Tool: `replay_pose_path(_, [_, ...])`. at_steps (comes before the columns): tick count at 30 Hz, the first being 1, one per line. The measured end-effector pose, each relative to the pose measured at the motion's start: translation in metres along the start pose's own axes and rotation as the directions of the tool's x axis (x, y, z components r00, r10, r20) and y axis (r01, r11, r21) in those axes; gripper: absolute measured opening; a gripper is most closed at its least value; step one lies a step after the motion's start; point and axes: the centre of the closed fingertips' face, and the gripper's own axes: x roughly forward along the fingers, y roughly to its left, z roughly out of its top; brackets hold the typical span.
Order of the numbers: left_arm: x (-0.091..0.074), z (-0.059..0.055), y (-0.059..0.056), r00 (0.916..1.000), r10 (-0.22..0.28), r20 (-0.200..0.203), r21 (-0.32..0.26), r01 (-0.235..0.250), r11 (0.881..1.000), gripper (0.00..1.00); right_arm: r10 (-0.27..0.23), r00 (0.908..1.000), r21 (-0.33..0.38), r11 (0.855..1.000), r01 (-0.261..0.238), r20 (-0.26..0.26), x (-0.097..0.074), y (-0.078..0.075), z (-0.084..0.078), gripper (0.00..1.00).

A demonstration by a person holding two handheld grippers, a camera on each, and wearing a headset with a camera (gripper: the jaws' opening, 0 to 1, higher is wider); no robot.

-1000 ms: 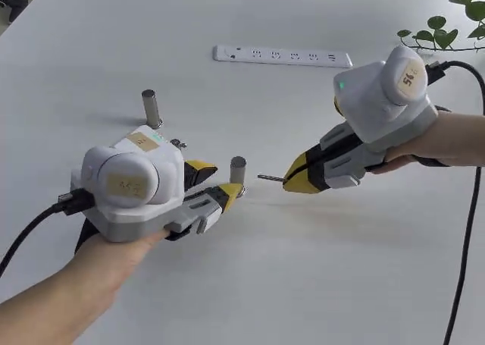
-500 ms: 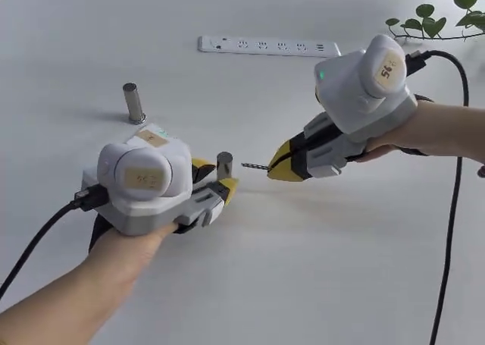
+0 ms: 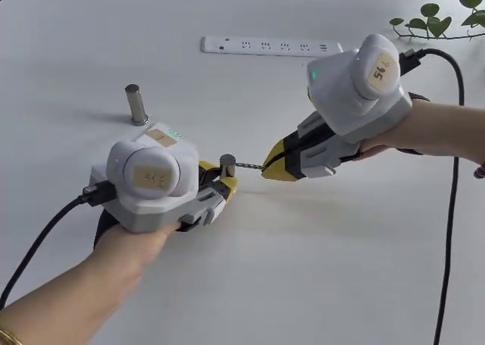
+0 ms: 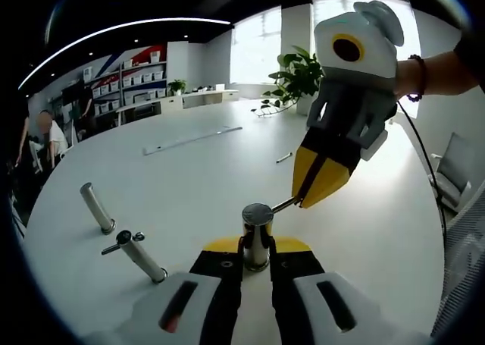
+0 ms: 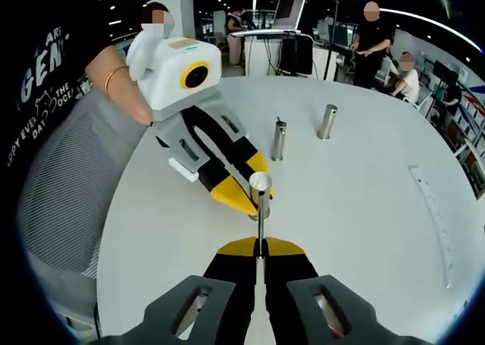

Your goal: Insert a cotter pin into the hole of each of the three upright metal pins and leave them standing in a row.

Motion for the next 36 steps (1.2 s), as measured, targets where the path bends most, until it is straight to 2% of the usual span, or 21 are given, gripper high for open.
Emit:
replay_pose_path(8, [-0.0005, -0.0006, -0.0025, 0.9986, -0.052, 0.005, 0.036, 0.052, 0.998, 0.11, 0.008, 0.9999, -0.035, 0.999, -0.009, -0.012, -0.0011, 0.0039, -0.0006, 0.00])
replay_pose_path(20, [-0.0020, -0.0007, -0.0038, 0.9965, -0.079, 0.027, 0.018, 0.079, 0.997, 0.11, -0.005, 0.9999, -0.046, 0.999, 0.005, -0.012, -0.0006, 0.0007, 0.0000, 0.00])
replay_pose_path(26, [-0.0030, -0.0010, -0.0035, 0.9956, -0.087, 0.032, 0.018, 0.087, 0.996, 0.11, -0.001, 0.9998, -0.064, 0.998, 0.000, -0.020, -0.0001, 0.0029, 0.0003, 0.00])
replay_pose_path(36, [-0.0045, -0.0021, -0.0061, 0.9909, -0.130, 0.036, 0.015, 0.129, 0.992, 0.11, 0.005, 1.0000, -0.065, 0.998, -0.005, -0.007, -0.0015, 0.0075, 0.0033, 0.00])
